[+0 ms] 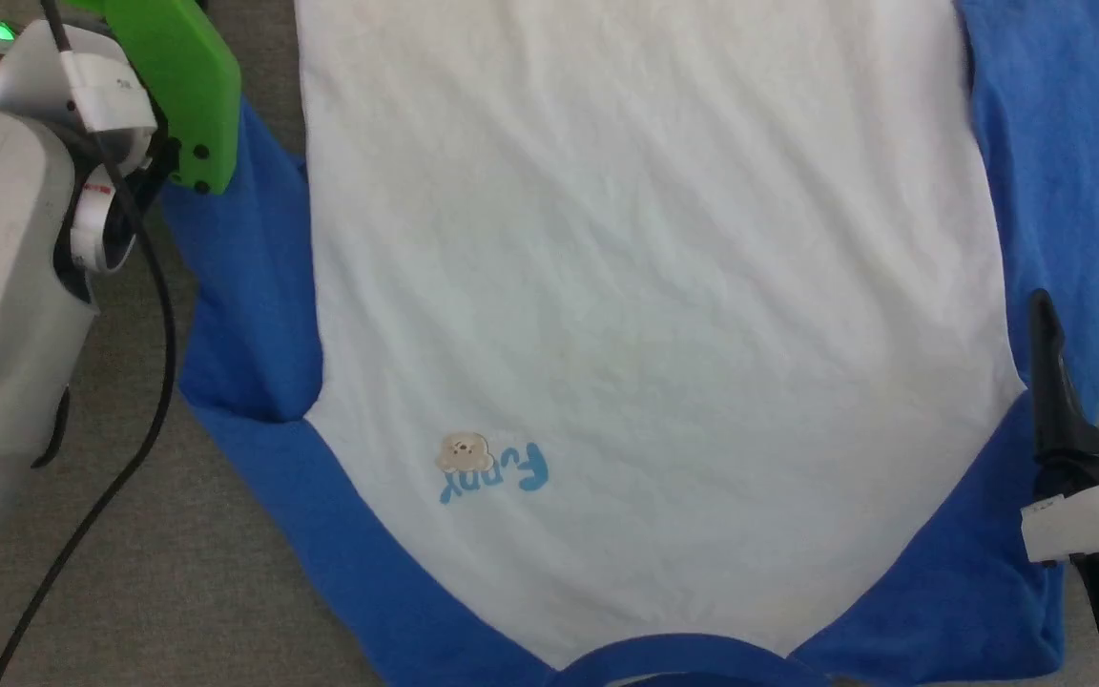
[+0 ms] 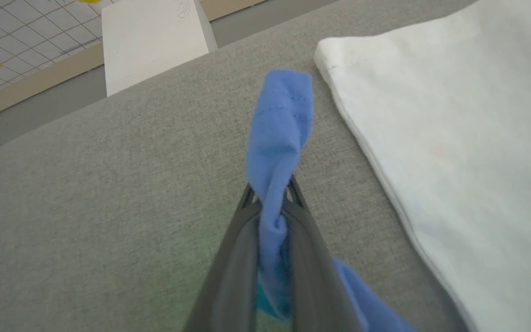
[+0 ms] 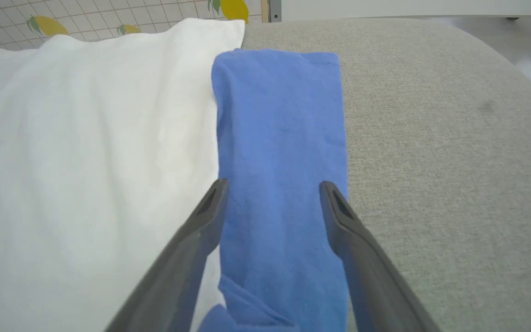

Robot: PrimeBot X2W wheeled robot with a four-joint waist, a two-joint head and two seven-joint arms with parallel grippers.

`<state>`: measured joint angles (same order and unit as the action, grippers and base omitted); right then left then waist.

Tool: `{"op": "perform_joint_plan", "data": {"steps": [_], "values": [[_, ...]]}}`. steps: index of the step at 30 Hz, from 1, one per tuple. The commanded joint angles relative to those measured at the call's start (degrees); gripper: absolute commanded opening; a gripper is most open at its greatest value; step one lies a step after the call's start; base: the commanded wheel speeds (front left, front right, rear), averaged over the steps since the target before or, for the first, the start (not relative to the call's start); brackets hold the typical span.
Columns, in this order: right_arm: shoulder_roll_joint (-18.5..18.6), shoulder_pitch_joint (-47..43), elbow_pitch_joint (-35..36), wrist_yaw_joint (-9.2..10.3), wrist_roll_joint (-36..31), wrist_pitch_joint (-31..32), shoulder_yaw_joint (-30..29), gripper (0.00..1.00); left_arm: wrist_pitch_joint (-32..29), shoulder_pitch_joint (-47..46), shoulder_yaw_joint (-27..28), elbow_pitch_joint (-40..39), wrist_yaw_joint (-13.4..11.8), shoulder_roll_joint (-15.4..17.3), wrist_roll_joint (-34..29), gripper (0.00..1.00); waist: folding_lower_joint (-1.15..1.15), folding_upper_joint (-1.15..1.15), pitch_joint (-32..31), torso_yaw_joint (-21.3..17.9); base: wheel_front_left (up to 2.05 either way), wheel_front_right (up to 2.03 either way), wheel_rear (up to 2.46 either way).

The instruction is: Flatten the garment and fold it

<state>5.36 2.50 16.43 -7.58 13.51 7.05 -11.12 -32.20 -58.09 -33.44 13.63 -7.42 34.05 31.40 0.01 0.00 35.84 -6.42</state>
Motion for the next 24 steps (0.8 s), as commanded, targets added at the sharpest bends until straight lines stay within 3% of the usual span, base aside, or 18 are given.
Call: {"op": "perform_joint_plan", "data": {"steps": [1,8,14,24], "values": [[0.2,0.3,0.0,0.09,-0.3,0.0,0.1,1.0,0.9,0.8,0.7,0.1,-0.4,0.4,0.7,0.0,-0.01,0.0,-2.5,0.8,0.0,0.0,0.0],[-0.6,-2.2,-0.4,0.09,-1.1,1.0,-0.4,1.0,6.4,6.2,4.7,-2.2,-2.0,2.7,3.5,0.0,-0.01,0.0,-10.2,2.2,0.0,0.0,0.0],[-1.6,-5.6,-0.1,0.09,-1.6,2.0,-0.9,1.0,11.2,15.6,8.8,-8.0,-4.8,5.6,6.3,0.0,-0.01,0.0,-17.1,3.1,0.0,0.0,0.0],[-2.4,-10.9,1.8,0.09,-2.2,3.6,-3.4,1.0,17.4,34.5,16.5,-21.0,-12.2,10.9,9.5,0.0,-0.01,0.0,-24.2,4.9,0.0,0.0,0.0]]}}
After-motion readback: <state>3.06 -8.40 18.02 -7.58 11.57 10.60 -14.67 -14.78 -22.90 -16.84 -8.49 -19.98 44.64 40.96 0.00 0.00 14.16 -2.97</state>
